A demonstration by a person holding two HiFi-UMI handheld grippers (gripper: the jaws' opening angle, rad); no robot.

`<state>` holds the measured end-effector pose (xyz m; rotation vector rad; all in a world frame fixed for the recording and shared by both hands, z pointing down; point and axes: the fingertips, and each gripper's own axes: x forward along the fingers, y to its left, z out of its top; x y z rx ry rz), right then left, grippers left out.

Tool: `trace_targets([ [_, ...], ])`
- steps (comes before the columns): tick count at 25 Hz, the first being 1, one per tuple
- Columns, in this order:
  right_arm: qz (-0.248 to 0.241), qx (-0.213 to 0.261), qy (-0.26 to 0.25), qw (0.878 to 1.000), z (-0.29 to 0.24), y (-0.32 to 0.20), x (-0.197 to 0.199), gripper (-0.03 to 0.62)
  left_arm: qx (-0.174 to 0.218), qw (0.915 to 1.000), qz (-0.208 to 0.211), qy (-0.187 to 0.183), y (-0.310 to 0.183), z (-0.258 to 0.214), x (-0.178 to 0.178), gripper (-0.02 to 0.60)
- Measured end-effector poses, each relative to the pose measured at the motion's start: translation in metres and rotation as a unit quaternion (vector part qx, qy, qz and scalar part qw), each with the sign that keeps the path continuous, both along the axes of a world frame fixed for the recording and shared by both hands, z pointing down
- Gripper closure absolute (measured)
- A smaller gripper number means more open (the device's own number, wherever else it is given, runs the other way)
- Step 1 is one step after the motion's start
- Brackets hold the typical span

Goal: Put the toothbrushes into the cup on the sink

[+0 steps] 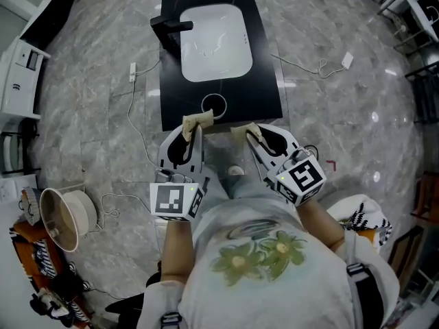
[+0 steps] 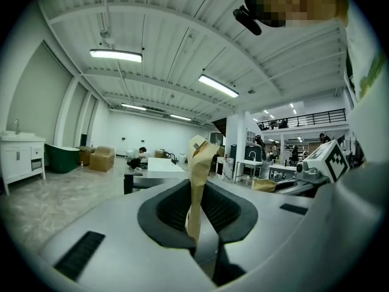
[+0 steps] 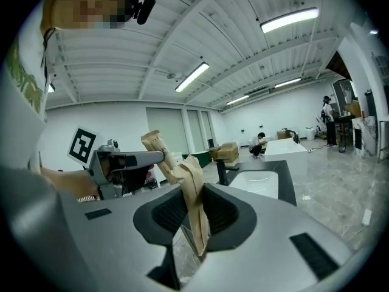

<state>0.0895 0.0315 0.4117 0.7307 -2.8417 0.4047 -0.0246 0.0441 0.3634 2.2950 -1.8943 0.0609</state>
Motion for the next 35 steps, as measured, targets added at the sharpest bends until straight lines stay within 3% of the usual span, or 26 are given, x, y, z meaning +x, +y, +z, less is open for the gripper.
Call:
trace_targets([
  [6,-0.004,-0.009,0.005,1.000,0.006,-0.011,-0.015,0.505,-0.008,0.9999,0.008,0.005,-0.020,0.004,-0.011,0.518],
  [20,0.069,-0.003,0.015,0.998,-0.001,-0.053,-0.031,0.504,-0.048,0.9955,0.076,0.030,-0.064,0.016,-0.031,0.518],
  [35,0.116,0.013,0.034,0.993,-0.004,-0.083,-0.041,0.505,-0.080,0.9882,0.128,0.028,-0.097,0.043,-0.037,0.518],
])
